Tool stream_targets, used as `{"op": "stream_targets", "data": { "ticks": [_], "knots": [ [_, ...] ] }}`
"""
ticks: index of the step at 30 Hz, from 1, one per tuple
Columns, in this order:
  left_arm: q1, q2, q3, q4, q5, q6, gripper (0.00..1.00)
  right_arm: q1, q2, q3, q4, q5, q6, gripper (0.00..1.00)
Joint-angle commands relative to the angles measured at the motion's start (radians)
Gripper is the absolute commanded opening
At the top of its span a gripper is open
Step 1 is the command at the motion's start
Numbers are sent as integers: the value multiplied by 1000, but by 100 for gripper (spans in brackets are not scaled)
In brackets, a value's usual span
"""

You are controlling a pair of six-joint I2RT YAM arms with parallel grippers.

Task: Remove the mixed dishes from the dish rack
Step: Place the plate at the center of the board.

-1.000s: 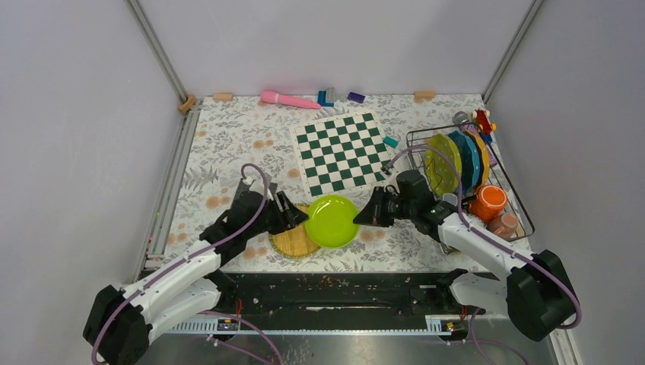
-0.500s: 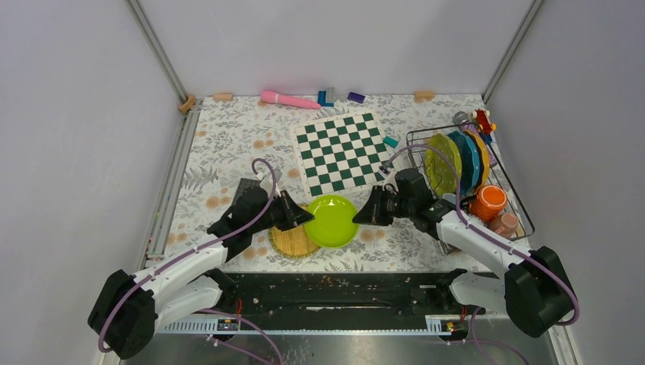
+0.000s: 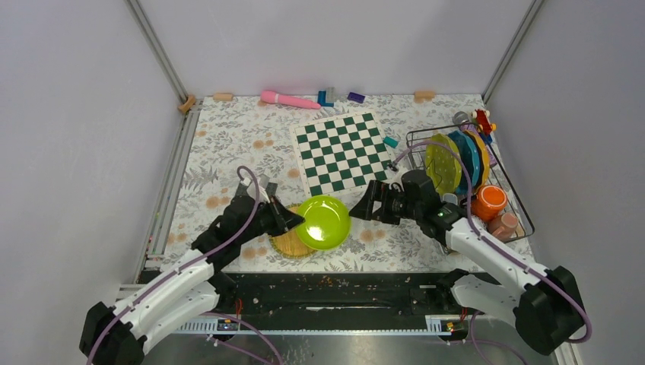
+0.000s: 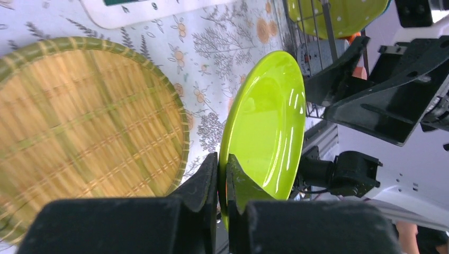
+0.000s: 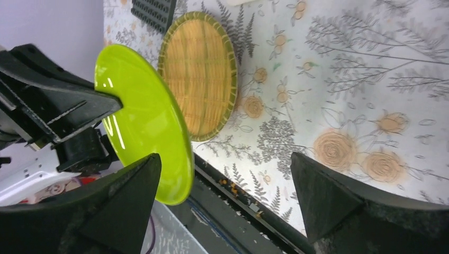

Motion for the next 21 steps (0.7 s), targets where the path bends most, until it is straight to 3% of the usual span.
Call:
{"op": "stream_targets", "data": {
  "ticks": [1, 4, 8, 21],
  "knots": [
    [0, -121, -12, -134, -154, -13, 0, 6, -104, 32, -75, 196, -40, 99],
    [4, -191, -17, -255, -303, -50, 0, 6, -169, 12, -84, 261, -42, 100],
    [9, -256, -28, -326, -378, -81, 0, 6, -246, -19, -63, 303, -38, 100],
    [14, -158, -65, -291, -389, -117, 0, 6, -451, -115, 8, 397, -34, 99]
  ]
}}
